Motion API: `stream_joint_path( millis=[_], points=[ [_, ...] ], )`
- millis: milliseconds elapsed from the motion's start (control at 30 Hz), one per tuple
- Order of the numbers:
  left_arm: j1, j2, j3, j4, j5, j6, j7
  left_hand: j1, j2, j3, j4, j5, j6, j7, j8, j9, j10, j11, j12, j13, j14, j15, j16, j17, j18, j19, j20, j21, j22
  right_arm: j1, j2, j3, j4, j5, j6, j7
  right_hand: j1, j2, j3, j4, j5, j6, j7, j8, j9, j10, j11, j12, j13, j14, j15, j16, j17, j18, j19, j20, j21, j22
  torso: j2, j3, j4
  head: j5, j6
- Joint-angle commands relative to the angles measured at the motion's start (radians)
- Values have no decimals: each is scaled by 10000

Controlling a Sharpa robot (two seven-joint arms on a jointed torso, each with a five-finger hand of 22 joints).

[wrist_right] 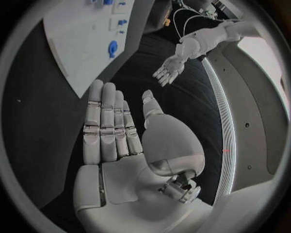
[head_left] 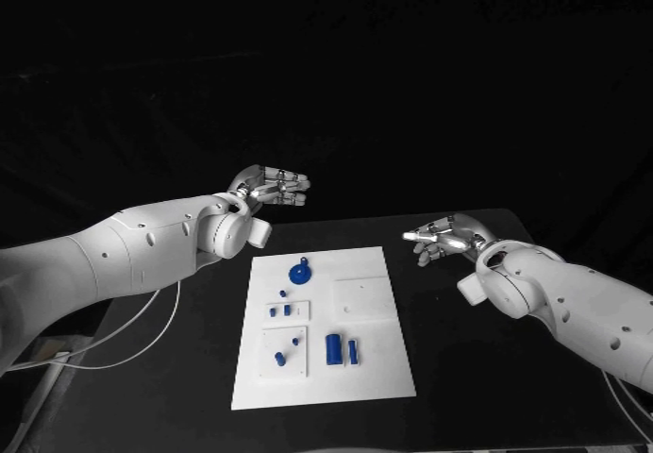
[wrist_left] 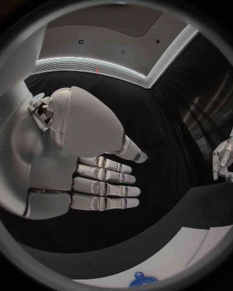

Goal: Assemble the parts on the task board

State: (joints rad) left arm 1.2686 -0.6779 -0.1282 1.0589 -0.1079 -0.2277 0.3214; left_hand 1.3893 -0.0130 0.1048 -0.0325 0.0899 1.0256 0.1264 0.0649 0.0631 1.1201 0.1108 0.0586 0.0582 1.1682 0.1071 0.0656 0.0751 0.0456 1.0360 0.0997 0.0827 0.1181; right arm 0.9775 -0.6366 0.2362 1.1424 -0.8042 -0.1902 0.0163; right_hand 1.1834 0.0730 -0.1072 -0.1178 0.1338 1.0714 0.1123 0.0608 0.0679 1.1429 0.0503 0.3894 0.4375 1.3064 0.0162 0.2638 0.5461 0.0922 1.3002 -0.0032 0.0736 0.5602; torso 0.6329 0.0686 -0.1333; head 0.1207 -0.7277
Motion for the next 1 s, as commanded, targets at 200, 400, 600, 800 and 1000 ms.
stream_joint_path(
  millis=[200, 400, 600, 800, 1000],
  points=[
    [-70, 486, 30, -897, 1638, 404, 957, -148, 128, -16, 5, -51, -135, -158, -17, -13, -299, -82, -1, -2, -458, -44, -51, -54, 35, -228, 181, -97, -89, 166, 798, 572, -2192, 2371, 673, 2447, 123, 183, 364, -442, 41, -992, 209, 7, -66, -400, 818, -3201, -3776, -1362, 975, -1985, -4433, 212, -2133, 1245, -65, -4665, -273, -21, -128, 252, 875],
    [-220, 842, 56, -1566, 2127, 715, 1217, -253, 352, -566, -68, -200, -265, -232, -14, -15, -572, -138, -2, 1, -880, -26, -41, -99, 597, -566, 751, -91, -311, 189, 1176, 754, -3108, 3016, 1065, 2897, -13, 185, 490, -460, 26, -1442, 148, -22, -92, -1229, 880, -3266, -3794, -2334, 1142, -2011, -4854, 579, -3028, 1841, -57, -4952, -393, 34, -170, 370, 1362],
    [-347, 1043, 70, -1933, 2345, 911, 1348, -185, 614, -1259, -242, -143, -440, -274, -32, -27, -723, -148, -13, -4, -1198, 76, -64, -130, 1270, -913, 1337, -128, -460, 195, 1317, 813, -3414, 3286, 1192, 3072, -83, 157, 504, -438, 56, -1592, 174, -29, -99, -1344, 935, -3276, -3794, -2490, 1207, -2013, -4861, 744, -3202, 1998, -49, -4951, -474, 49, -212, 555, 1549],
    [-416, 877, 120, -1488, 1796, 160, 963, -5954, 130, -1048, 325, -899, -10256, -1264, -649, -631, -11201, -1108, -586, -582, -11682, -1071, -656, -751, -456, -10360, -997, -827, -1181, 212, 1149, 647, -2988, 2984, 400, 2620, -11834, -730, 1072, 1178, -1338, -10714, -1123, -608, -679, -11429, -503, -3894, -4375, -13064, -162, -2638, -5461, -922, -13002, 32, -736, -5602, -458, -46, -12, 294, 1450],
    [-703, 570, 308, -419, 1680, -744, 1129, -13893, 130, -1048, 325, -899, -10256, -1264, -649, -631, -11201, -1108, -586, -582, -11682, -1071, -656, -751, -456, -10360, -997, -827, -1181, 288, 769, 204, -1918, 3729, -513, 2976, -11834, -730, 1072, 1178, -1338, -10714, -1123, -608, -679, -11429, -503, -3894, -4375, -13064, -162, -2638, -5461, -922, -13002, 32, -736, -5602, -611, -274, 467, -240, 1388]
  ],
)
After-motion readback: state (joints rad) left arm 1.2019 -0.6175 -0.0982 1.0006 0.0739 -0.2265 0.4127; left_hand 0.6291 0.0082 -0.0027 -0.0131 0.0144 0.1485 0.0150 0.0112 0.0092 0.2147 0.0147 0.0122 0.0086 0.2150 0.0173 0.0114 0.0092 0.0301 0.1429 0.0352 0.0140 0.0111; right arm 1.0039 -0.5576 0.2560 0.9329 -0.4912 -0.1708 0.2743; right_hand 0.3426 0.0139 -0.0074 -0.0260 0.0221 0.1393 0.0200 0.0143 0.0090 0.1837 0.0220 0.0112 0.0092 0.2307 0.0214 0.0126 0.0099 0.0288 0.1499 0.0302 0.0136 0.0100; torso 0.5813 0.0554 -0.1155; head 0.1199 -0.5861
